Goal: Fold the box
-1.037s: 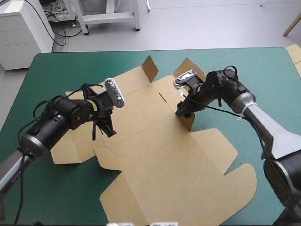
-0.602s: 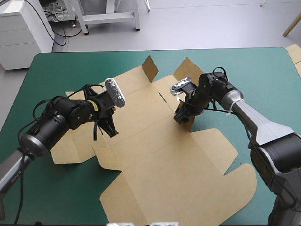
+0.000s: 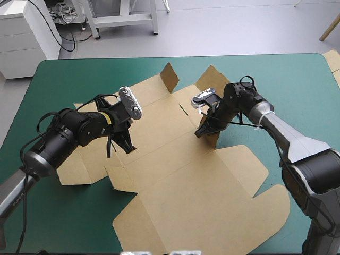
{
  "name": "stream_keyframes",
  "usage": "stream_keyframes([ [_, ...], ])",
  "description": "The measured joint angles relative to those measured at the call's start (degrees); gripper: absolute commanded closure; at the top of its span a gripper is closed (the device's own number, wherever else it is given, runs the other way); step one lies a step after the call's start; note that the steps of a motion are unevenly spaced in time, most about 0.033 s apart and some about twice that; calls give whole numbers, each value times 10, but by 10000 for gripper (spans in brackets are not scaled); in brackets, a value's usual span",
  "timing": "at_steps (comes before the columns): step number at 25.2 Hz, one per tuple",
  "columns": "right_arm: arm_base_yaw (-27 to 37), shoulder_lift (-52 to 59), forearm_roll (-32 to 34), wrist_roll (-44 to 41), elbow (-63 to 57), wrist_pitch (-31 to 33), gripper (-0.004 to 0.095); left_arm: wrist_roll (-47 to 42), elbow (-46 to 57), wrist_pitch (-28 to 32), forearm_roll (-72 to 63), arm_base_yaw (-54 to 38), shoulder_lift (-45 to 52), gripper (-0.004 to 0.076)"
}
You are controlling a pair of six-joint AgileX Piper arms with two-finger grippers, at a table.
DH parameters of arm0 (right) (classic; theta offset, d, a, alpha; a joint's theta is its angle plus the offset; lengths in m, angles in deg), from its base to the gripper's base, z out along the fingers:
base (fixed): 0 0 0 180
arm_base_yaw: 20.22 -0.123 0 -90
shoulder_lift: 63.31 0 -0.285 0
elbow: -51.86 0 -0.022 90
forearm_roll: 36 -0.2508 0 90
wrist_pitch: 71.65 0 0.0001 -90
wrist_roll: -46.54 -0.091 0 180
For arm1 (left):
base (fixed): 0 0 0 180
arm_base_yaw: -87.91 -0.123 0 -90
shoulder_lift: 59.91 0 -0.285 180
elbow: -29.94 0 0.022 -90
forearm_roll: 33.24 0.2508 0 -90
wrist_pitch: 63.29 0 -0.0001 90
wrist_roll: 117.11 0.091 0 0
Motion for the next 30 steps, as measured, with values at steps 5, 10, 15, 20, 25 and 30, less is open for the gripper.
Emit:
stream_keyframes([
  [5,0,0,-2,11,0,-10,928,0,0,16,-10,0,0,731],
  [10,0,0,1,68,0,-22,929,0,0,33,-10,0,0,731],
  [15,0,0,2,130,0,-42,930,0,-12,42,-10,0,6,731],
  [20,0,0,2,199,4,-68,930,0,-38,46,-10,0,19,731],
  [25,0,0,0,288,27,-84,930,-1,-55,46,-10,0,25,731],
  [30,0,0,-6,375,37,-108,930,-9,-57,44,-10,0,25,731],
])
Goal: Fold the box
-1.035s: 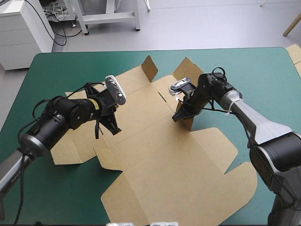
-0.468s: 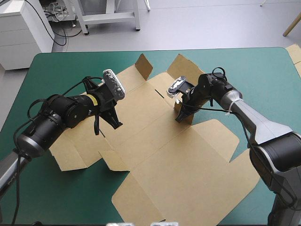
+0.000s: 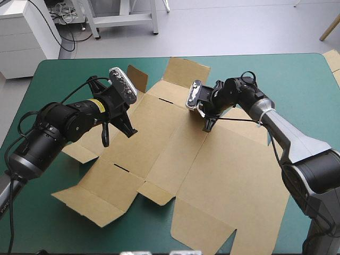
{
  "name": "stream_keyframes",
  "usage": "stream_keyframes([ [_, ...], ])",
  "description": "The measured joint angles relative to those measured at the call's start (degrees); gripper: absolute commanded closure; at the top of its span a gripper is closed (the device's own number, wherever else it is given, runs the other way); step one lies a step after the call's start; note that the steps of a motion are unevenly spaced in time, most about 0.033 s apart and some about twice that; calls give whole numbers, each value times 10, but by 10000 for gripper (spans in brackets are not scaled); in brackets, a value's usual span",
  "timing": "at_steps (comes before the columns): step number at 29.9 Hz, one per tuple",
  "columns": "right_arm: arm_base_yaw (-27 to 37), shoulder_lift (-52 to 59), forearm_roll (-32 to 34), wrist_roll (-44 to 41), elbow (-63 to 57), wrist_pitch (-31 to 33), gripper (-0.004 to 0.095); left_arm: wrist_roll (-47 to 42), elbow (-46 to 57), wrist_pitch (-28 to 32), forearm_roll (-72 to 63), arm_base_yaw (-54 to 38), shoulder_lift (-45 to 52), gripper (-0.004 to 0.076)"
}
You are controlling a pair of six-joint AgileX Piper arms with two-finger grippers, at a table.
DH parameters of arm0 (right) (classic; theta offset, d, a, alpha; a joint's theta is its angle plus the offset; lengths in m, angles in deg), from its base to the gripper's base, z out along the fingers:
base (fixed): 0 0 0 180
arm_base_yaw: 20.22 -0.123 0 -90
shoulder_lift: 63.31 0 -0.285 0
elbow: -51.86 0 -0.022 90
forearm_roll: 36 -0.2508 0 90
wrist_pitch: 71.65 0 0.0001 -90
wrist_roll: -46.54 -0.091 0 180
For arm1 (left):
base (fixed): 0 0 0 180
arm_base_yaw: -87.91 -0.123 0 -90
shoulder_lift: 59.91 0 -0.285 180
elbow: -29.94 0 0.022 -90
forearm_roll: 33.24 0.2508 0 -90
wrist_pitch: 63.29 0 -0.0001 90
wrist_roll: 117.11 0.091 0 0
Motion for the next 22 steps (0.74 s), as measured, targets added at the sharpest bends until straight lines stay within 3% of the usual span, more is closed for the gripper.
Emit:
stream_keyframes([
  [12,-16,0,-90,230,2,-41,930,-11,0,-2,0,0,0,731],
  [22,-55,0,-110,302,2,-45,929,-15,0,-2,0,0,0,731],
])
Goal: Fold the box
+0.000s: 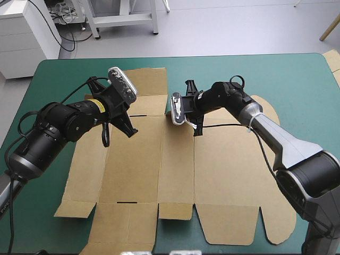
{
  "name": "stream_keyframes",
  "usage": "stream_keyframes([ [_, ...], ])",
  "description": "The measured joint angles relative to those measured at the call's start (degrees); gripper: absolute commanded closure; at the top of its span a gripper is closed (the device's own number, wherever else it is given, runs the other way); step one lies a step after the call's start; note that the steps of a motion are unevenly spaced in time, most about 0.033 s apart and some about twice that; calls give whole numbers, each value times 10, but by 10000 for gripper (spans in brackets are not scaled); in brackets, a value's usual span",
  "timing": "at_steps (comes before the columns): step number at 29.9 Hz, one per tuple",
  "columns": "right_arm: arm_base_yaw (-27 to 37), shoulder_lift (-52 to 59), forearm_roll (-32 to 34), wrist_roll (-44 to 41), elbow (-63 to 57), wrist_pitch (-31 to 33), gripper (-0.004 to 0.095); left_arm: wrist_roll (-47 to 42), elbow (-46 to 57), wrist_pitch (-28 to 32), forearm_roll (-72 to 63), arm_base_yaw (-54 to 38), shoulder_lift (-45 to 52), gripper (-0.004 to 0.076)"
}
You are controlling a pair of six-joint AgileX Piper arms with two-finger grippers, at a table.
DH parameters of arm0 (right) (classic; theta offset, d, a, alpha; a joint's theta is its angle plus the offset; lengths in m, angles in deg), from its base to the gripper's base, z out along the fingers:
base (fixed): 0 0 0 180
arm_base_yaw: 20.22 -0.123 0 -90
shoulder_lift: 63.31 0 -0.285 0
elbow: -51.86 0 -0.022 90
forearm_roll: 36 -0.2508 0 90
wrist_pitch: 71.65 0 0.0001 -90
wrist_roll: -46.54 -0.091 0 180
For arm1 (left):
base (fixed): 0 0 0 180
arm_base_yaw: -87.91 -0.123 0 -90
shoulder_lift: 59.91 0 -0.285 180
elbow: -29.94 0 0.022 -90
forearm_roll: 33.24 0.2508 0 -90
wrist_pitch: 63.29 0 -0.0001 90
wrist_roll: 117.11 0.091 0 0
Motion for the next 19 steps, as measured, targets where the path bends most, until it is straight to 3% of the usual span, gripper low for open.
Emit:
stream_keyframes([
  [7,-3,-10,-51,55,0,-1,929,-2,0,-1,0,0,0,731],
  [16,-3,-38,-57,62,0,-6,920,-4,0,-1,0,0,0,731],
  [19,-3,-39,-57,62,0,-6,867,-4,0,-1,0,0,0,731],
])
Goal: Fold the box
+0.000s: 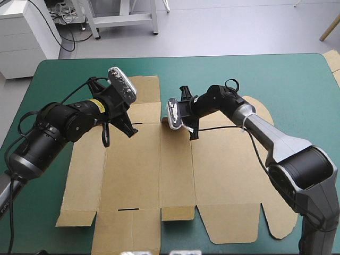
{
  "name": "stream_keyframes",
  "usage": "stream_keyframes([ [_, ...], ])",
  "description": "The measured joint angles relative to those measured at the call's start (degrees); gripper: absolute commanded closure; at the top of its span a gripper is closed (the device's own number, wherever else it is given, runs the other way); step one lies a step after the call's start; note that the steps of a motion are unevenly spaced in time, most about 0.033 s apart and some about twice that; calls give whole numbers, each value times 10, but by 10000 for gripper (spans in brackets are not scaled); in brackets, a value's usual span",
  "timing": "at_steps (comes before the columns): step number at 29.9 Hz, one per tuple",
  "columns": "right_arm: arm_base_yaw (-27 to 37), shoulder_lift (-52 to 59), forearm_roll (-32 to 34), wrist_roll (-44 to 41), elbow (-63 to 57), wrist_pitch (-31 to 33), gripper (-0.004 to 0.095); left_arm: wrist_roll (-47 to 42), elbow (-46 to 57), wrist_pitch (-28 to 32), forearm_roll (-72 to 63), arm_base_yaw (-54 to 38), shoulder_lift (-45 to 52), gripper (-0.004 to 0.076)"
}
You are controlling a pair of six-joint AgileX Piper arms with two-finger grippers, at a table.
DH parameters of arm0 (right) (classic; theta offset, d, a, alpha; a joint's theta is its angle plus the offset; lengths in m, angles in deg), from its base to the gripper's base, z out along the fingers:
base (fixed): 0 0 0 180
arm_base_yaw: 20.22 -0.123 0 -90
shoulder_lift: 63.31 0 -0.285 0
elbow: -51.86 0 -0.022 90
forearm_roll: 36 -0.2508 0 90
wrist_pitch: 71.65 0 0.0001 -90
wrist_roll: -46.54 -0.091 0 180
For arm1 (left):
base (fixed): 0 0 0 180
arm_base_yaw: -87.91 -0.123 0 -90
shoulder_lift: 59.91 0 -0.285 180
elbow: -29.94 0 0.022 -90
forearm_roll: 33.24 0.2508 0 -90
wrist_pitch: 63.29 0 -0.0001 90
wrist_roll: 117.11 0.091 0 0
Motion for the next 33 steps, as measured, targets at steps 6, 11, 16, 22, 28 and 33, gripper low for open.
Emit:
stream_keyframes([
  [6,0,0,-1,0,0,-1,514,0,0,0,0,0,0,731],
  [11,0,0,-2,-21,0,-2,302,-2,0,0,0,0,0,731],
  [16,0,13,0,-58,0,-3,303,-13,0,0,0,0,0,731],
  [22,0,57,0,-123,0,-3,303,-15,0,0,0,0,0,731],
  [28,0,99,29,-197,0,1,303,-16,0,0,0,0,0,731],
  [33,1,131,85,-314,0,5,303,-16,0,0,0,0,0,731],
])
